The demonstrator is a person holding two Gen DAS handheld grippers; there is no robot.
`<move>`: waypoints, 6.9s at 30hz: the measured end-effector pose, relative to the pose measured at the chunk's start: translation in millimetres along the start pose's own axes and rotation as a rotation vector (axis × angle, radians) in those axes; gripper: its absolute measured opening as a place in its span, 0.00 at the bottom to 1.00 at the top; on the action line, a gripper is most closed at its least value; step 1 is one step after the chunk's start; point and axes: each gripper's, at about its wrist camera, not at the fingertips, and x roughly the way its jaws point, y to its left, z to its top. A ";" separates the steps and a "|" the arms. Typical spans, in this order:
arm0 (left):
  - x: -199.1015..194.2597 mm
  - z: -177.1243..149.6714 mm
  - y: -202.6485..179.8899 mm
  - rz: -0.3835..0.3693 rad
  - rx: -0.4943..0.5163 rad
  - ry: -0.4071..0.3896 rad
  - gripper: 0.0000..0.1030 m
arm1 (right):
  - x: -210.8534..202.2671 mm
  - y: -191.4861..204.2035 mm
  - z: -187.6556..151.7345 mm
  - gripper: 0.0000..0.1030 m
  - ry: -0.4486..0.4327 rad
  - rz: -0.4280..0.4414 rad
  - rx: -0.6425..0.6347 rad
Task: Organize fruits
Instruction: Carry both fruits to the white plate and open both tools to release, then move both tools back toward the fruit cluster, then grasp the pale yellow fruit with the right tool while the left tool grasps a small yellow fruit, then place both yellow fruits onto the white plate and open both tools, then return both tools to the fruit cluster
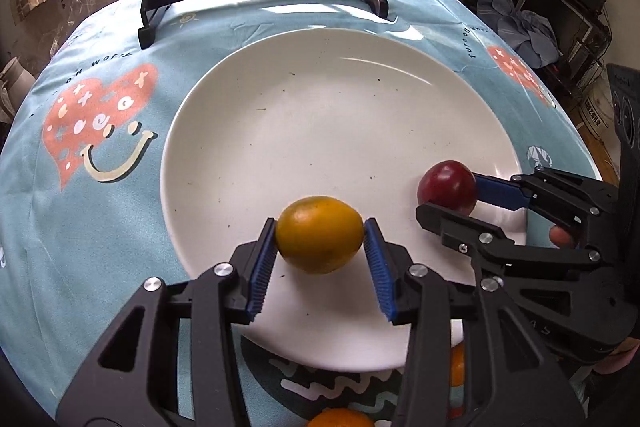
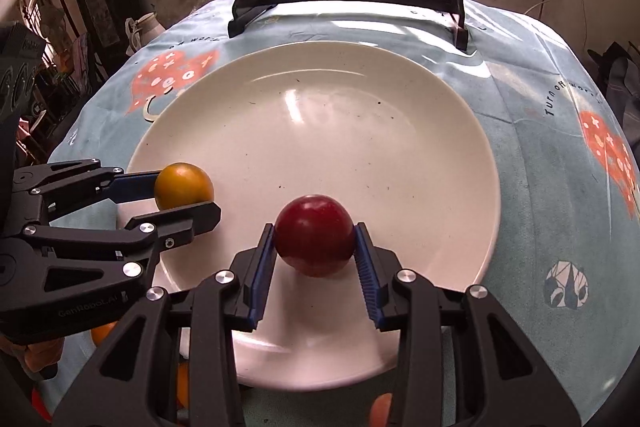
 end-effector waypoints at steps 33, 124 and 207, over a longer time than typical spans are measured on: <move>-145.2 -249.2 -34.5 0.032 -0.018 -0.217 0.97 | -143.4 73.4 -204.8 0.63 -0.130 -0.127 -0.009; -51.3 -2.8 -3.5 -0.014 -0.028 -0.140 0.26 | -58.7 1.2 -19.4 0.36 -0.181 -0.065 0.038; -125.2 -227.4 -35.1 0.117 -0.024 -0.170 0.95 | -103.4 40.0 -171.1 0.54 -0.056 -0.061 0.062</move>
